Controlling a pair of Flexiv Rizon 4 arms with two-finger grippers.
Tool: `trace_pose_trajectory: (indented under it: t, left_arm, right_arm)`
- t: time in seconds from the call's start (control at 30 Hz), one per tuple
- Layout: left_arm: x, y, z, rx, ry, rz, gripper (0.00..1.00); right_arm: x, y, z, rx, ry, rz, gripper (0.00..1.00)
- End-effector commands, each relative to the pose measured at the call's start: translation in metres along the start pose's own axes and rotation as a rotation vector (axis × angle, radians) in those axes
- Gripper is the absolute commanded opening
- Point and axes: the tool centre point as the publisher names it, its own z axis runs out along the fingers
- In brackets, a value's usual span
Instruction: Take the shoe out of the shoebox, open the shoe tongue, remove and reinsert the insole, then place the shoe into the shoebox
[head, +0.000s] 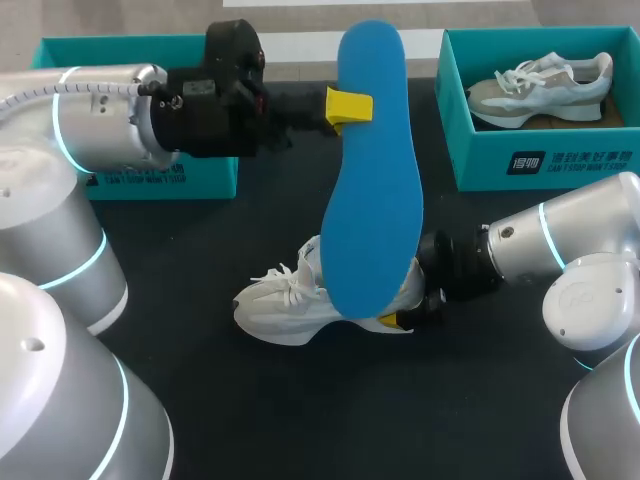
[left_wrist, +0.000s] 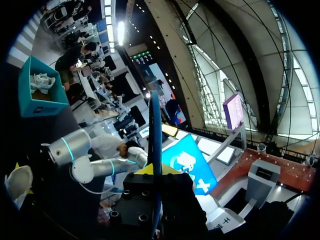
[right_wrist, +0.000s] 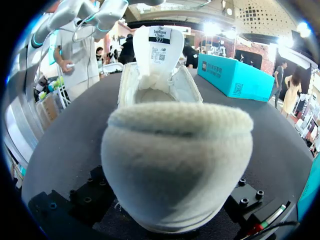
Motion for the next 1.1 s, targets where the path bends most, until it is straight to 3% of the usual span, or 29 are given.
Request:
trace_pose_trajectory:
  t: [0.03,0.7,0.73,0.77,1.1]
  left_arm:
    - [-0.001,0.002,0.000,0.002,-0.001,0.000,0.00]
    - [-0.001,0.002,0.000,0.002,-0.001,0.000,0.00]
    - [-0.001,0.002,0.000,0.002,-0.001,0.000,0.00]
    - [-0.001,0.002,0.000,0.002,-0.001,0.000,0.00]
    - [-0.001,0.002,0.000,0.002,-0.001,0.000,0.00]
  right_arm:
    - [0.001,-0.001,0.003,0.004,-0.003,0.001,0.00]
    - [0.001,-0.001,0.003,0.004,-0.003,0.001,0.02]
    - [0.001,-0.001,0.003,0.004,-0.003,0.001,0.95]
    - [0.001,-0.001,0.003,0.004,-0.003,0.001,1.00]
    - [0.003,0.004,-0.009,0.032,-0.008,0.000,1.00]
